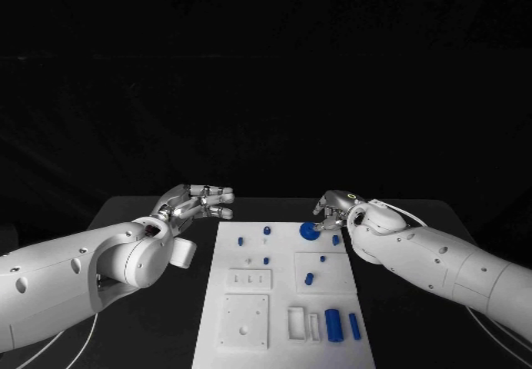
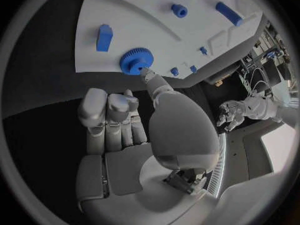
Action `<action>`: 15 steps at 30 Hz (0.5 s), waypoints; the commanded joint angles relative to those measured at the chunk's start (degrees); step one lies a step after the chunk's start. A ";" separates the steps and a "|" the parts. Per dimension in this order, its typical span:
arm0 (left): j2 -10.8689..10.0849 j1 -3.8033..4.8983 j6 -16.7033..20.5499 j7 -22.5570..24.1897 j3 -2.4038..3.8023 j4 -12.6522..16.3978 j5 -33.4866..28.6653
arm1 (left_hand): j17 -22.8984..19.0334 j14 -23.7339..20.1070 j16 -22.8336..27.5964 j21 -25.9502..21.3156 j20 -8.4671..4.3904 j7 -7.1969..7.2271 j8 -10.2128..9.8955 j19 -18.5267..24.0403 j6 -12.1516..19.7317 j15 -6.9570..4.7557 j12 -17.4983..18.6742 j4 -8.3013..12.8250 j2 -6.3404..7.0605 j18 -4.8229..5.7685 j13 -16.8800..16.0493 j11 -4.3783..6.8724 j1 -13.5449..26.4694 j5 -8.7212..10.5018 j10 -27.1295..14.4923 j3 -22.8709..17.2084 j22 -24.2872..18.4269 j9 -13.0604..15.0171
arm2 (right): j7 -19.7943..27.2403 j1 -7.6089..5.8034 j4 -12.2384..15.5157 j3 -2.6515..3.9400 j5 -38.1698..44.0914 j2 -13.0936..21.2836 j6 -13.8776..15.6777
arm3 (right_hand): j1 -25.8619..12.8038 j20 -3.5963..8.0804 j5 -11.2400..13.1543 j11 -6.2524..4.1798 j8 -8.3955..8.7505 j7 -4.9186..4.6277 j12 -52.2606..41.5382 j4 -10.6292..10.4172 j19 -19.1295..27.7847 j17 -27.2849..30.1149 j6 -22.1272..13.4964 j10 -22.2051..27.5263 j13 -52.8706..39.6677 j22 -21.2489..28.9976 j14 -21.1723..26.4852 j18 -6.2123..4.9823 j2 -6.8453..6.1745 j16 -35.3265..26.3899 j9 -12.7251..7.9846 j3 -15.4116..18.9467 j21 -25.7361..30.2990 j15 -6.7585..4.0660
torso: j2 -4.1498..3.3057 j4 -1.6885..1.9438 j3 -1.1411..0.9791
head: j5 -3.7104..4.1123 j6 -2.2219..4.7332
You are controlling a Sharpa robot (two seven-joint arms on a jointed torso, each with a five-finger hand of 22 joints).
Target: Assemble the parts on the task board
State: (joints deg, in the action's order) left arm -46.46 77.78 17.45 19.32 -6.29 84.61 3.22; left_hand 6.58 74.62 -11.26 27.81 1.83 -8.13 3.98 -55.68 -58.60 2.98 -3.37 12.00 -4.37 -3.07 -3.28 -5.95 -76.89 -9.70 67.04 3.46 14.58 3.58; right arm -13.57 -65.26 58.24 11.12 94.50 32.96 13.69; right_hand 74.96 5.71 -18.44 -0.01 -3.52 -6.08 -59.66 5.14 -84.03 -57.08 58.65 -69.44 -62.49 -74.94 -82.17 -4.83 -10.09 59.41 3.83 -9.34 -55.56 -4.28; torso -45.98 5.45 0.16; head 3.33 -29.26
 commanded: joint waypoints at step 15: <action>-0.02 0.06 -1.14 0.11 0.05 0.01 0.20 | -0.06 -0.28 -0.16 0.30 0.11 -0.13 -0.17 0.19 0.57 0.04 -0.04 -0.01 -0.13 -0.07 -0.09 -0.23 -0.16 0.07 -0.64 0.26 -0.10 0.08 | 0.69 0.75 -1.97 -0.45 1.06 -2.20 -1.35 | -0.15 -0.48 0.06 -0.10 -0.11 0.09 0.21 -0.04 -1.56 -1.15 -0.03 -0.12 -0.30 -7.13 -0.60 0.29 0.71 -0.44 -0.06 0.01 -0.86 0.12 | -0.09 0.11 0.00 | -0.29 -0.44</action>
State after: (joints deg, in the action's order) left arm -46.52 77.78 17.28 19.23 -6.28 84.51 3.23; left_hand 6.59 74.62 -11.26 27.81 1.83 -8.35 3.98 -55.68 -58.40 2.98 -3.37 12.00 -4.37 -3.07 -3.28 -6.15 -76.89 -9.70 66.84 3.46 14.53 3.58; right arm -13.32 -64.55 56.46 10.68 94.68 30.86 12.38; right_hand 74.74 5.71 -18.43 0.00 -3.52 -6.08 -59.66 5.14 -84.03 -58.19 58.66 -69.43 -62.75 -74.93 -82.38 -4.83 -9.87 59.30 3.83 -9.34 -56.16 -4.09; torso -46.05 5.56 0.16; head 3.15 -29.66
